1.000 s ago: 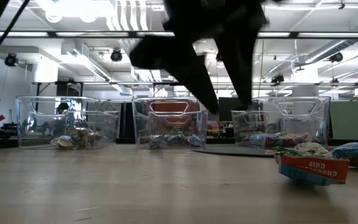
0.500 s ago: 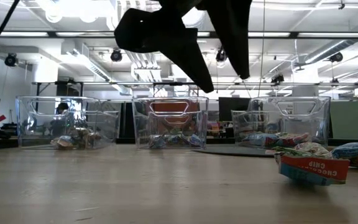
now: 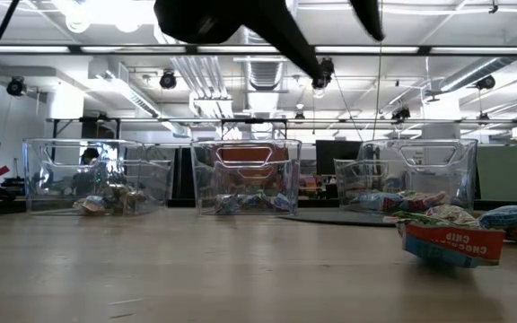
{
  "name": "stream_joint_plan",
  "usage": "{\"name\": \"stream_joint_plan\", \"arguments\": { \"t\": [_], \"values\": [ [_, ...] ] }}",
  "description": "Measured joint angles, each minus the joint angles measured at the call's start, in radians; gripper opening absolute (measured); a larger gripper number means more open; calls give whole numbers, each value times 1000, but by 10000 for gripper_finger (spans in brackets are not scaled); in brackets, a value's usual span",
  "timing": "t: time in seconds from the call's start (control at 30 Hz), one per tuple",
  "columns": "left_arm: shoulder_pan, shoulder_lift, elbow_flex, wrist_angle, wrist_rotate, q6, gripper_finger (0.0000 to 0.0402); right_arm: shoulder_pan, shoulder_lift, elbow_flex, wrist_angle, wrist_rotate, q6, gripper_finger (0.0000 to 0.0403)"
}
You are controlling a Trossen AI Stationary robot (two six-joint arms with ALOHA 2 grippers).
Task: Pick and place Granola Bars by type
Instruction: Put the red granola bar into the right transparent container
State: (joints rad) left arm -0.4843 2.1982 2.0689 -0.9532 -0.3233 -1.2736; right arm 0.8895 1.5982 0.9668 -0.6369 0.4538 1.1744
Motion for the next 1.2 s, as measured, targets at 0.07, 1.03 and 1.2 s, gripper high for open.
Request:
{"name": "stream_joint_plan", "arguments": {
  "t": [0.07,1.03,1.2],
  "values": [
    [0,-2,0,22,0,0,165,-15,0,0,0,-1,3,224],
    [29,-586,-1008,783,-75,-38,165,-186,12,-4,161,-148,-660,224],
    [31,-723,-1145,832,-112,-33,165,-264,58,10,181,-217,-859,224]
  ]
}}
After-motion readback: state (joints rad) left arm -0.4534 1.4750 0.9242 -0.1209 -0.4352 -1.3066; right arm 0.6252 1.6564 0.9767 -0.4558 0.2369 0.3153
